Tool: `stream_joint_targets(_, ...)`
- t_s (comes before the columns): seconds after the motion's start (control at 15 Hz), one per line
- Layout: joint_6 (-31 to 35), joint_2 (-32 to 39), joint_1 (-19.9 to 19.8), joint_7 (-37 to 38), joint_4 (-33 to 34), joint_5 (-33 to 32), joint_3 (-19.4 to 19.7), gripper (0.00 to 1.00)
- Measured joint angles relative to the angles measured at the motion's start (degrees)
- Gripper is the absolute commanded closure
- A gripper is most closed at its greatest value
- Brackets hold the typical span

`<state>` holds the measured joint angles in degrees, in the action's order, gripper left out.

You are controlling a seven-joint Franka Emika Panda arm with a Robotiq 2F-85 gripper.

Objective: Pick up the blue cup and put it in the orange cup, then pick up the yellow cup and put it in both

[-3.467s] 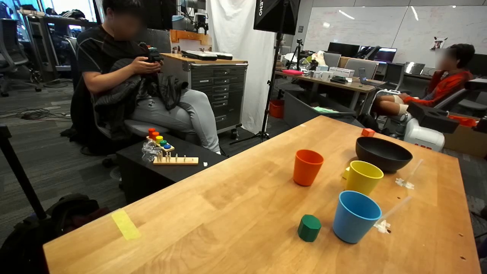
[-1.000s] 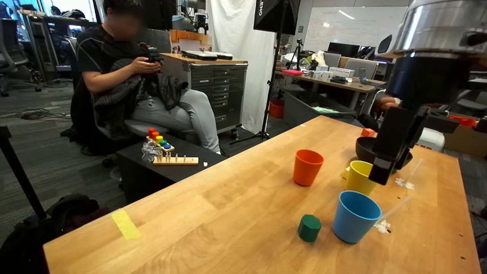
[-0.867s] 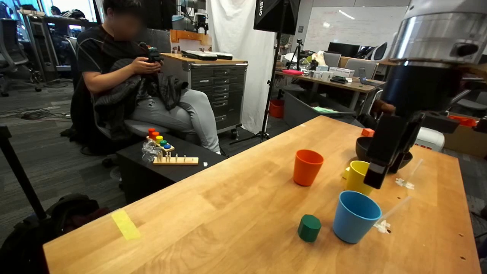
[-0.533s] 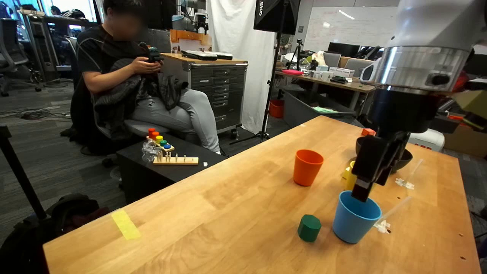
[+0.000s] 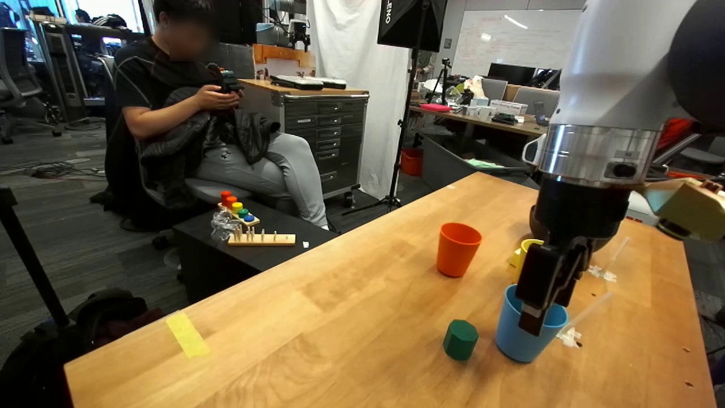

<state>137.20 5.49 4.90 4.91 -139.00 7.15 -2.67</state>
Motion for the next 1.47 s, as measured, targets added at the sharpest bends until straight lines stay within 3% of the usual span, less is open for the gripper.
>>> stream_joint_targets(0.53,2.3,3.0,0.0,0.0,2.1,0.3,-0.1,0.02)
stream_joint_targets(0.67,2.3,3.9,0.0,0.0,2.8,0.4,-0.1,0.26)
stream_joint_targets(0.8,2.3,5.1,0.0,0.0,3.5,0.4,-0.1,0.37)
stream_joint_targets(1.27,2.2,8.4,0.0,0.1,5.4,0.4,-0.1,0.94)
stream_joint_targets(1.47,1.8,8.6,-0.1,0.1,5.9,0.4,-0.1,1.00)
